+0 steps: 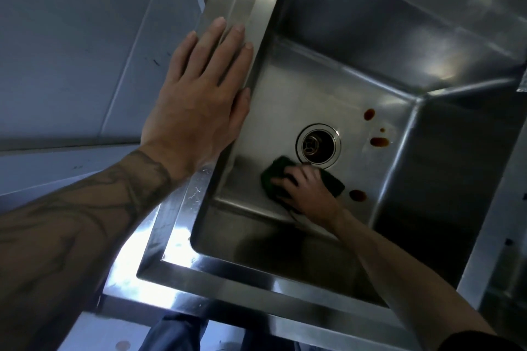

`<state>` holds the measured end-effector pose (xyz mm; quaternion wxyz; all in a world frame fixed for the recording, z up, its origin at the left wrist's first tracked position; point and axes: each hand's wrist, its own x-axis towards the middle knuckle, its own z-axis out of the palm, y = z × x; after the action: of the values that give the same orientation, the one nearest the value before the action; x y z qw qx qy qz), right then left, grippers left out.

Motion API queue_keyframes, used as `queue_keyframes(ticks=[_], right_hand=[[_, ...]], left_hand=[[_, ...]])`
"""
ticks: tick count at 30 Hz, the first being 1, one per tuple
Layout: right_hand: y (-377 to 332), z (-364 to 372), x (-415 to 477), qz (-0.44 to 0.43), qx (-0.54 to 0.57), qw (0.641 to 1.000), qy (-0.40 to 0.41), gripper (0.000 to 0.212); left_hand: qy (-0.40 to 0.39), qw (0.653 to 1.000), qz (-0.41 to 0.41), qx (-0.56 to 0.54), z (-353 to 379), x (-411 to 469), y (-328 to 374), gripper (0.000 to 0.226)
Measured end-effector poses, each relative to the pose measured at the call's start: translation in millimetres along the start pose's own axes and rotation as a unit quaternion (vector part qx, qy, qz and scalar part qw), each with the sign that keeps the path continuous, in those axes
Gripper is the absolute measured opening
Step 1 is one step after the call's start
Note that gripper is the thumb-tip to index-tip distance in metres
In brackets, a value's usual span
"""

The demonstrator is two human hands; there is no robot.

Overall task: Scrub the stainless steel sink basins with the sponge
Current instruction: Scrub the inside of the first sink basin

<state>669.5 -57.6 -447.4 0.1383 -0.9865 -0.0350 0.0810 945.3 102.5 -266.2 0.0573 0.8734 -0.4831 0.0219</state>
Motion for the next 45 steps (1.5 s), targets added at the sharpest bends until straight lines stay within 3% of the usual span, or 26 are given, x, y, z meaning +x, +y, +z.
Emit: queue_keyframes(ticks=[2, 4, 10, 15, 19, 21, 25, 27, 31, 33, 35, 38, 40, 43, 45], right_hand=[[-10, -1, 25, 0.136, 0.019, 0.99, 0.04, 0.048], [-25, -3, 30, 0.2, 0.03, 0.979, 0.037, 0.047], [-34, -32, 2, 0.134, 0.01, 0.99, -0.047, 0.065], [-52, -37, 9, 0.255, 0.087, 0.959, -0.084, 0.061], [-50, -35, -19, 0.208, 0.129, 0.955, -0.169, 0.063], [-28, -39, -16, 0.234, 0.136, 0.953, -0.134, 0.059], [-13, -38, 1, 0.382, 0.154, 0.91, -0.055, 0.056], [-26, -34, -7, 0.347, 0.129, 0.925, -0.091, 0.058], [-34, -35, -37, 0.16, 0.114, 0.964, -0.181, 0.058], [-19, -36, -31, 0.199, 0.123, 0.963, -0.135, 0.055], [-5, -36, -17, 0.291, 0.134, 0.944, -0.08, 0.054], [-3, -32, -10, 0.363, 0.138, 0.919, -0.062, 0.054], [-13, -29, -24, 0.296, 0.112, 0.944, -0.098, 0.056], [-19, -27, -52, 0.119, 0.095, 0.974, -0.167, 0.057], [-4, -28, -51, 0.118, 0.093, 0.979, -0.138, 0.056]], left_hand=[[0.008, 1.0, 0.002, 0.003, 2, 0, 0, 0.055], [0.014, 1.0, 0.004, 0.002, 3, 0, 0, 0.055], [0.014, 1.0, 0.003, -0.013, 2, -1, -1, 0.056], [0.02, 1.0, 0.007, -0.022, 3, -2, -2, 0.055], [0.022, 0.999, 0.008, -0.032, 3, -1, -2, 0.055], [0.022, 0.999, 0.007, -0.034, 2, -1, -1, 0.055], [0.018, 0.999, 0.007, -0.031, 1, -1, -3, 0.055], [0.018, 0.999, 0.004, -0.029, 1, -2, -1, 0.055], [0.008, 0.999, 0.004, -0.038, -4, -1, 0, 0.056], [0.003, 0.999, 0.0, -0.039, -6, -1, 0, 0.056], [0.001, 0.999, 0.001, -0.038, -6, -2, 1, 0.056], [0.003, 0.999, 0.002, -0.037, -7, -2, 1, 0.056], [0.005, 0.999, 0.0, -0.038, -7, -3, 1, 0.056], [0.002, 0.999, 0.0, -0.043, -8, -3, 2, 0.056], [0.0, 0.999, -0.002, -0.039, -9, -2, 2, 0.056]])
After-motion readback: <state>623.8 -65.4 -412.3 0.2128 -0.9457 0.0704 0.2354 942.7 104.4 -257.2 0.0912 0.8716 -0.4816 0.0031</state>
